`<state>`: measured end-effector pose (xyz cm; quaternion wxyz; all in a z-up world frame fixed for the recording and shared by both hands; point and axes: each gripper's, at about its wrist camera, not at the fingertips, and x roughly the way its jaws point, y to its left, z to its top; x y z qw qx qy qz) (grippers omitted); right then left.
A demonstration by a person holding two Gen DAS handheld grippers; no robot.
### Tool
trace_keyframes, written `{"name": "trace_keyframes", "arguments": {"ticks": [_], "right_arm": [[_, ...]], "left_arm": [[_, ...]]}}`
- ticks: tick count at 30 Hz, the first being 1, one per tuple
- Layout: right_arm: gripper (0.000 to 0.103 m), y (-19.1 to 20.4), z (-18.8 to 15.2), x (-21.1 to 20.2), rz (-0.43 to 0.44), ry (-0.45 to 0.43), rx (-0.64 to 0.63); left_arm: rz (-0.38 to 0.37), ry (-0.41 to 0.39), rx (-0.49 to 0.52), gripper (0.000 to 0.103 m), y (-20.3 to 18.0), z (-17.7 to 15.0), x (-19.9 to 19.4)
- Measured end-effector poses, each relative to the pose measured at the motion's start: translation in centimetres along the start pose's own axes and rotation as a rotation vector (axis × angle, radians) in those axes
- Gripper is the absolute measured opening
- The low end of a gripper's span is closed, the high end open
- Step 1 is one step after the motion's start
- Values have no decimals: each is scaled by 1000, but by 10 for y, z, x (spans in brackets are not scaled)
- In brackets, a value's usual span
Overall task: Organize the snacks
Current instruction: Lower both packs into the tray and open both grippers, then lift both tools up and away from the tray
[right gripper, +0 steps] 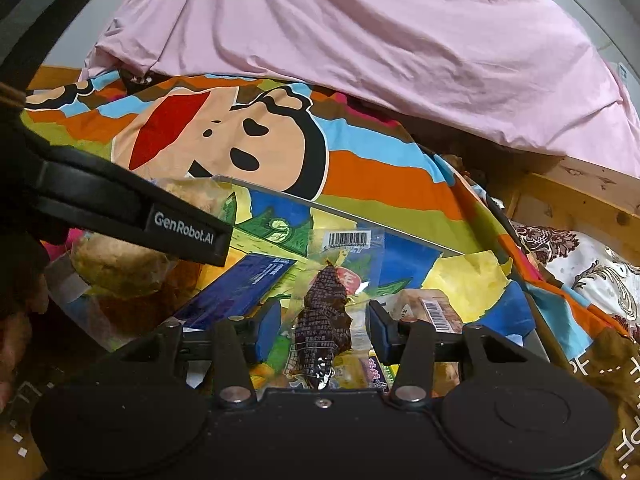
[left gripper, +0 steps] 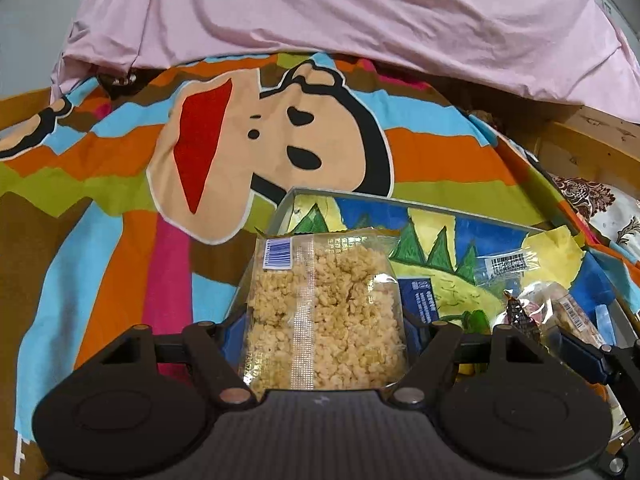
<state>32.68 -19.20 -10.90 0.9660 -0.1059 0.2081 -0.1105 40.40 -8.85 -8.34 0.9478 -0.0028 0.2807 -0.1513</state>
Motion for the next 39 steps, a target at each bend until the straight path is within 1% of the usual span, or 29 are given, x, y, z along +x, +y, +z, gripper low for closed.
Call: {"name": "trace_keyframes", "arguments": {"ticks": [8, 10, 11, 14, 16, 17, 20, 22, 24, 26, 28, 30, 34, 39], "right_arm": [[49, 0, -1, 1, 3, -2, 3], [54, 0, -1, 0, 4, -3, 10], [56, -1, 0, -1, 5, -3, 18], [64, -5, 1, -4, 11, -4, 53], [71, -9, 5, -7, 12, -8, 77], [73, -10, 7, -10, 11, -12, 86], [79, -16, 14, -20, 1, -31, 109], [84, -22, 19, -28, -7, -46, 127], [86, -29, 25, -36, -20, -57, 156], [88, -39, 31, -46, -27, -70, 194], [93, -48, 36, -57, -34, -89, 226], [96, -56, 41, -69, -41, -114, 249], [99, -69, 50, -90, -44, -152, 293], [101, -81, 57, -116, -34, -188, 323]], "left_arm": [[-9, 19, -10, 76, 1, -3, 5], [-26, 22, -29, 78, 3, -3, 6], [-38, 26, -45, 80, 6, -3, 7], [-83, 38, -111, 83, 17, -2, 9], [-112, 39, -150, 84, 25, 0, 9], [-122, 38, -167, 85, 28, 1, 8], [-145, 15, -204, 91, 36, 6, 1], [-149, -12, -208, 93, 37, 10, -7], [-150, -36, -198, 97, 36, 14, -17], [-149, -61, -188, 99, 34, 18, -27], [-145, -78, -181, 100, 33, 22, -38], [-139, -91, -181, 102, 32, 26, -48], [-118, -117, -176, 102, 31, 35, -71], [-65, -157, -135, 102, 25, 44, -103]]}}
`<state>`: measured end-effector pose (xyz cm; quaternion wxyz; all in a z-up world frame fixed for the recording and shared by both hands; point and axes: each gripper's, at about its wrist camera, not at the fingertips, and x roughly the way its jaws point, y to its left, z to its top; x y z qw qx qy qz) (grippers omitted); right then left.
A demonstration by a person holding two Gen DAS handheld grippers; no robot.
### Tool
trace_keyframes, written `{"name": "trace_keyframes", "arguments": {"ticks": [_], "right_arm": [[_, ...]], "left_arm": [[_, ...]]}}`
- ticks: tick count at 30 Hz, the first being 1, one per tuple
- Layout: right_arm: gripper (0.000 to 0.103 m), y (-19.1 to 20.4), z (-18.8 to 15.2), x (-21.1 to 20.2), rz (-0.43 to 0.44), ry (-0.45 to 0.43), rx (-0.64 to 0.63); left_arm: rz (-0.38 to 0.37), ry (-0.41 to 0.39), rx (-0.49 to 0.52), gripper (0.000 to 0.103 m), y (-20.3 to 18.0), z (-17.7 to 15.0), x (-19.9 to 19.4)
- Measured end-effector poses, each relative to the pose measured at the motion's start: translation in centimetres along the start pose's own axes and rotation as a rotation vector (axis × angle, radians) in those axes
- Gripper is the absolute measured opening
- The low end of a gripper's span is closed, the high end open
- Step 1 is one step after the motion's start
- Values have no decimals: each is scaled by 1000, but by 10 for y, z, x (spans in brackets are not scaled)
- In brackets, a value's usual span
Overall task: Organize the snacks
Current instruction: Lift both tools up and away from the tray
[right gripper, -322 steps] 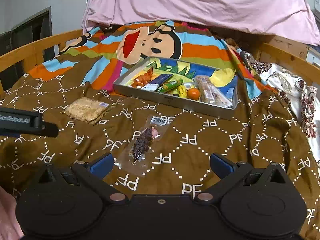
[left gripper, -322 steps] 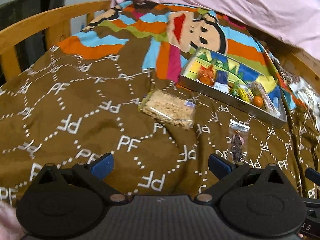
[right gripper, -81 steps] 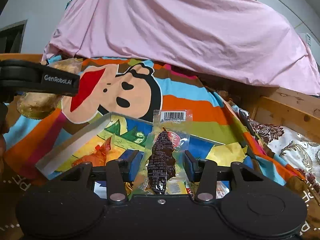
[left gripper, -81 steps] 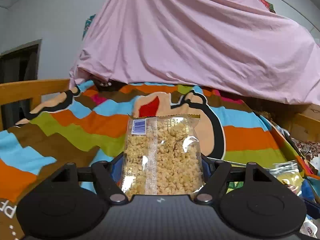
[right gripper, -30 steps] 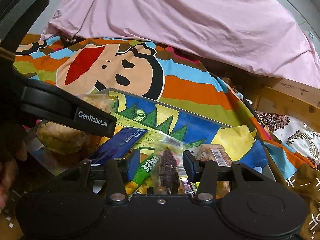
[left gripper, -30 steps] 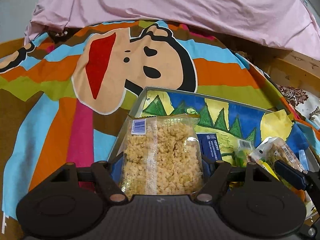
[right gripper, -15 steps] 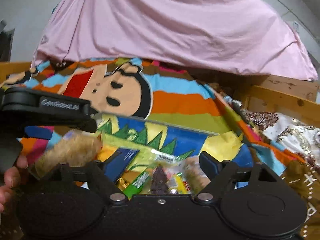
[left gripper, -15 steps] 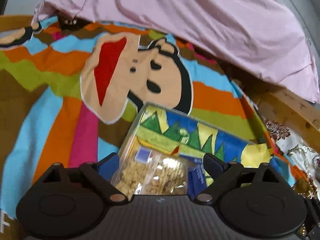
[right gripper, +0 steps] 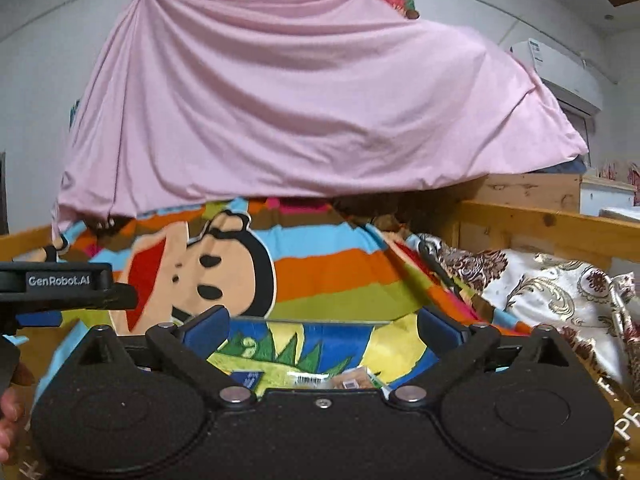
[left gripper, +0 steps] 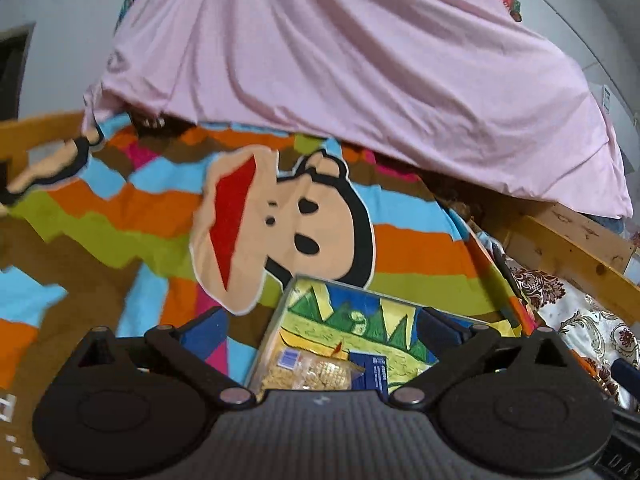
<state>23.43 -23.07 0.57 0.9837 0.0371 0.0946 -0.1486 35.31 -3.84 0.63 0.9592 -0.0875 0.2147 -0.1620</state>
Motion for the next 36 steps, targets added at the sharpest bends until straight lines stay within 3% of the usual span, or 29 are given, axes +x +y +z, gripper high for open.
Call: {"name": "trace_keyframes", "arguments": {"ticks": [14, 27, 36], "right_arm": [[102, -28, 25, -61, 35, -54, 50], [102, -41, 31, -106, 61, -62, 53], [102, -46, 23, -142, 87, -27, 20]], "left_arm": [[49, -73, 95, 102, -29, 4, -73], [90, -64, 67, 102, -37, -15, -124], [137, -61, 104, 102, -42, -34, -160]]}}
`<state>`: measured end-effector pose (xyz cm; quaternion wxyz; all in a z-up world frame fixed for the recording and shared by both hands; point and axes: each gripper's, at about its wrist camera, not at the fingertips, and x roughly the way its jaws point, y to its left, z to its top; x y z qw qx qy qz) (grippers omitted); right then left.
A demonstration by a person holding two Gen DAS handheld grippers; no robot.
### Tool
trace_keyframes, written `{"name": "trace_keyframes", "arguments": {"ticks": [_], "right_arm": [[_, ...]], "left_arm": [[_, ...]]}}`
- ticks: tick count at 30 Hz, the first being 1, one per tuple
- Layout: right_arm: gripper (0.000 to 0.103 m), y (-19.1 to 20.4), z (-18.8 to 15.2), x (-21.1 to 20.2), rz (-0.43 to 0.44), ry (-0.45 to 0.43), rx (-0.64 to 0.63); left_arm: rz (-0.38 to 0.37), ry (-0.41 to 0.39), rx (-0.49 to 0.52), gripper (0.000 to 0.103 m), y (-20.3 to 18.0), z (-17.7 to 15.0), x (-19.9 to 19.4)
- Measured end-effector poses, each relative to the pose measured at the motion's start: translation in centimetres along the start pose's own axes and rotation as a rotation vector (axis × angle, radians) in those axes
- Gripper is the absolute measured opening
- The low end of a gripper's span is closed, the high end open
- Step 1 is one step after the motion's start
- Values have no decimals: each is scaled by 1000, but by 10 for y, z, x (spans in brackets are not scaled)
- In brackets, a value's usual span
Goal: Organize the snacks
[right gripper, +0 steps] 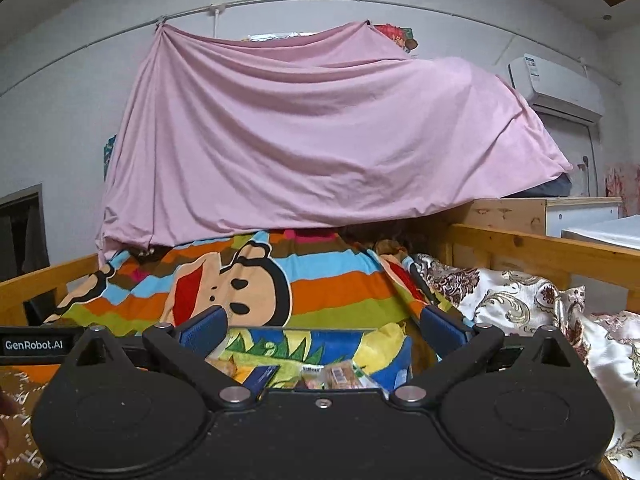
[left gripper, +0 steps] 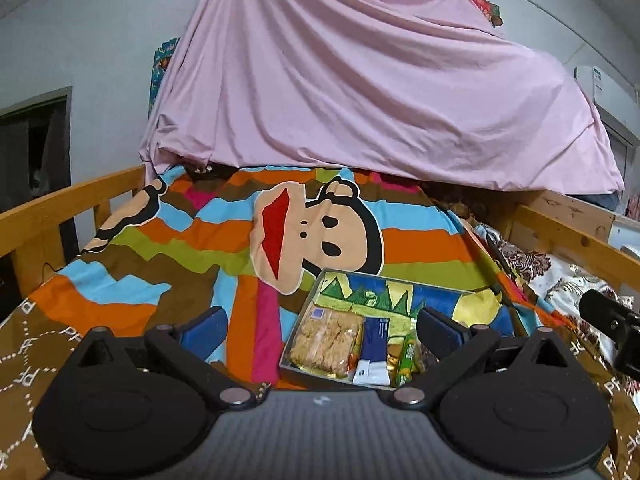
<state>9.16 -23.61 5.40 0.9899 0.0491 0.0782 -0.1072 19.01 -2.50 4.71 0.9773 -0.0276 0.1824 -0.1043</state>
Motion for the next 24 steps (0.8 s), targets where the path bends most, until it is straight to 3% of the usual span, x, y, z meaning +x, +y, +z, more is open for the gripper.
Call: {"name": "trace_keyframes", "arguments": {"ticks": [9, 18, 24], "right_arm": [[102, -4, -15, -39, 27, 40, -37], [102, -8, -25, -62, 51, 81, -21], [102, -14, -30, -73, 59, 103, 7]], "left_arm": [[39, 70, -12, 102, 5, -32, -33], [64, 62, -12, 102, 6, -52, -67], [75, 103, -28, 102, 11, -72, -83]]}}
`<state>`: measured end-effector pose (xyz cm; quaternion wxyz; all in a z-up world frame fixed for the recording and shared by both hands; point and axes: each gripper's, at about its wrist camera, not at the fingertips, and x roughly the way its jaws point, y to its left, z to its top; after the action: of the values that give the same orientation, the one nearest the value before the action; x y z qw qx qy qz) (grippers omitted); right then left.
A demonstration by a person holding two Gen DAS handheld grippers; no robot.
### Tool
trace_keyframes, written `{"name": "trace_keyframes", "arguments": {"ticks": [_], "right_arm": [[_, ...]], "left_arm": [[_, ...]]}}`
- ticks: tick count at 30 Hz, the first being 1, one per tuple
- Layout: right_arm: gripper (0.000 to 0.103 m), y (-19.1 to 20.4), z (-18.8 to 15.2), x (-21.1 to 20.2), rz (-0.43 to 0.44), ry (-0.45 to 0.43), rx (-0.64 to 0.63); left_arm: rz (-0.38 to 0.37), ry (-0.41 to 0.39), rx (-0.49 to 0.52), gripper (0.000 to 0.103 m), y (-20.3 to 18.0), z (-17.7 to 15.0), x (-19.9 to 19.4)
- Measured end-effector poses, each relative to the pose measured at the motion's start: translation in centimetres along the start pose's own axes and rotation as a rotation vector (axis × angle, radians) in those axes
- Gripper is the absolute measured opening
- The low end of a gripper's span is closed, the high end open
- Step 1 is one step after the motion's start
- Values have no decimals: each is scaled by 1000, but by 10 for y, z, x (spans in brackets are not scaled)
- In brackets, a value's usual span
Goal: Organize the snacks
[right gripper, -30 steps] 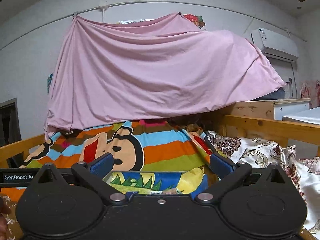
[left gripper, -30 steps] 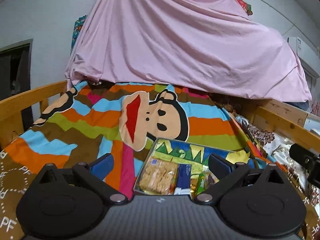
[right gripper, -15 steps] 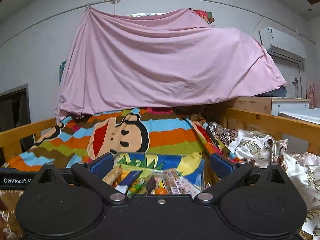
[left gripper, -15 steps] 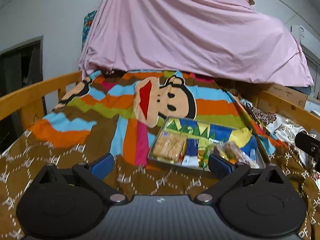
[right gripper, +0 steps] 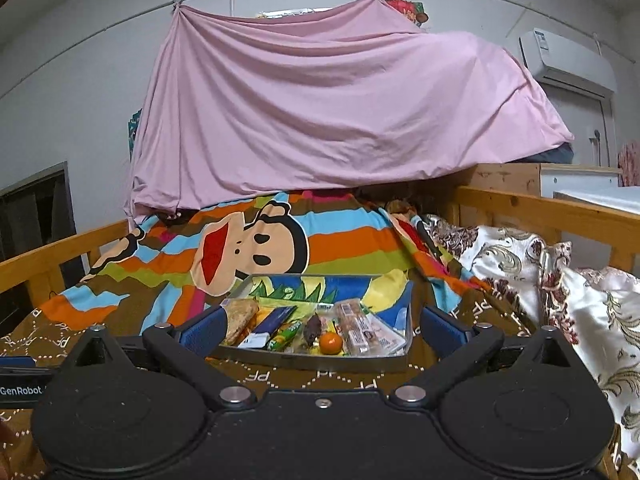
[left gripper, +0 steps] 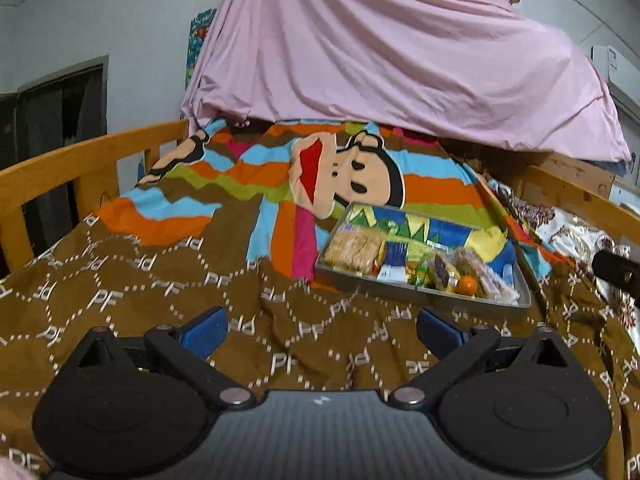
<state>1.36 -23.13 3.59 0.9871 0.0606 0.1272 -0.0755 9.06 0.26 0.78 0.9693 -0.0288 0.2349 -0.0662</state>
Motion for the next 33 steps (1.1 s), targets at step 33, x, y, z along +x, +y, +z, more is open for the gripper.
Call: {"name": "trace_keyframes", "arguments": {"ticks": [33], "right_arm": [[102, 17, -36, -35, 32, 130, -36]], "left_arm": [[1, 3, 84, 102, -11, -31, -31]]}}
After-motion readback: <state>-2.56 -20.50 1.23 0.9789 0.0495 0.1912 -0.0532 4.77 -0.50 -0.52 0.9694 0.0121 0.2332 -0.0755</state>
